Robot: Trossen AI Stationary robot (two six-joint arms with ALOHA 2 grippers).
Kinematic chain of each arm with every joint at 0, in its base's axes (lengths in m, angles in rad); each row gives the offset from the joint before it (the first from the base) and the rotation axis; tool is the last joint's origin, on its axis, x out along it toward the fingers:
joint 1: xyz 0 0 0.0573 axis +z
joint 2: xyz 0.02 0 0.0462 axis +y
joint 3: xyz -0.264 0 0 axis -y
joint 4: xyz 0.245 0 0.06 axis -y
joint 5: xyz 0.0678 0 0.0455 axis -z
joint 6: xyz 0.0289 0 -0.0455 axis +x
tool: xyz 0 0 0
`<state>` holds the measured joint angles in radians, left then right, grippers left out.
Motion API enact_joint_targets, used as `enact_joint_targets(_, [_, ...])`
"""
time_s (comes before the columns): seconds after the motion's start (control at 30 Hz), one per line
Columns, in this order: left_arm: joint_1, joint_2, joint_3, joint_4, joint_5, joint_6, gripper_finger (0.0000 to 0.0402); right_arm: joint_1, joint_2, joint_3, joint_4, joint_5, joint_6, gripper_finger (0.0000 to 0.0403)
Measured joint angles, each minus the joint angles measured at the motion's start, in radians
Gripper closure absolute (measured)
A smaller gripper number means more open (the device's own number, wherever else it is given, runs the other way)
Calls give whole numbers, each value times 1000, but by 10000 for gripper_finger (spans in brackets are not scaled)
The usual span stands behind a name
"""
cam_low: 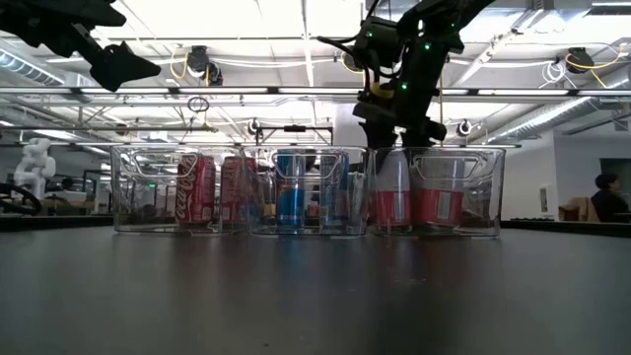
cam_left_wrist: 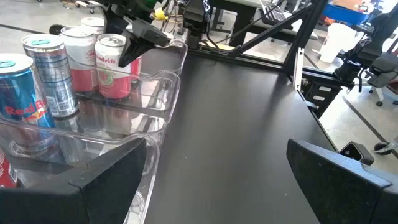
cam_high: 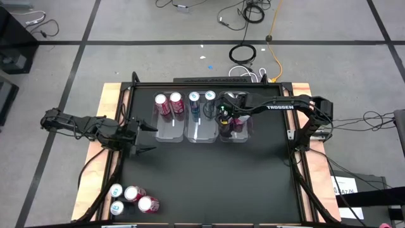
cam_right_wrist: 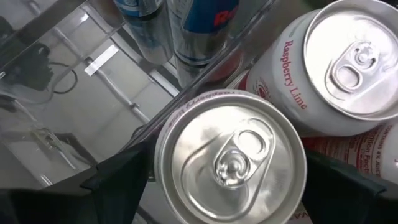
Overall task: Sort soda cans
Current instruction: Put the pink-white soda can into the right transparent bin, then put the red soda can into the left transparent bin
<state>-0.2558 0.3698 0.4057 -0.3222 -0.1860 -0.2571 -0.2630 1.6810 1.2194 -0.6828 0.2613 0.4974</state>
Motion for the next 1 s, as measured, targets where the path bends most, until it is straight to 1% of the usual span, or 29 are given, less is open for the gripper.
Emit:
enact_joint_targets(0.27, [0,0,0,0,0,0,4,0,-20,0,-7,-6,-16,44])
enact_joint_targets(0.57, [0,0,0,-1,0,10,4,1,-175,0,-22,-10,-30,44])
enact_joint_targets(0.63, [0,0,0,-1,0,-7,4,8,-214,0,-25,-37,-23,44])
enact_joint_targets(0.77, [0,1,0,0,-1,-74,4,31,-287,0,-24,-83,42,44])
enact_joint_targets(0.87, [0,1,0,0,-1,-145,4,64,-332,0,-25,-86,67,44])
enact_joint_targets(1.0, [0,1,0,8,-1,-189,4,115,-376,0,-25,-86,68,44])
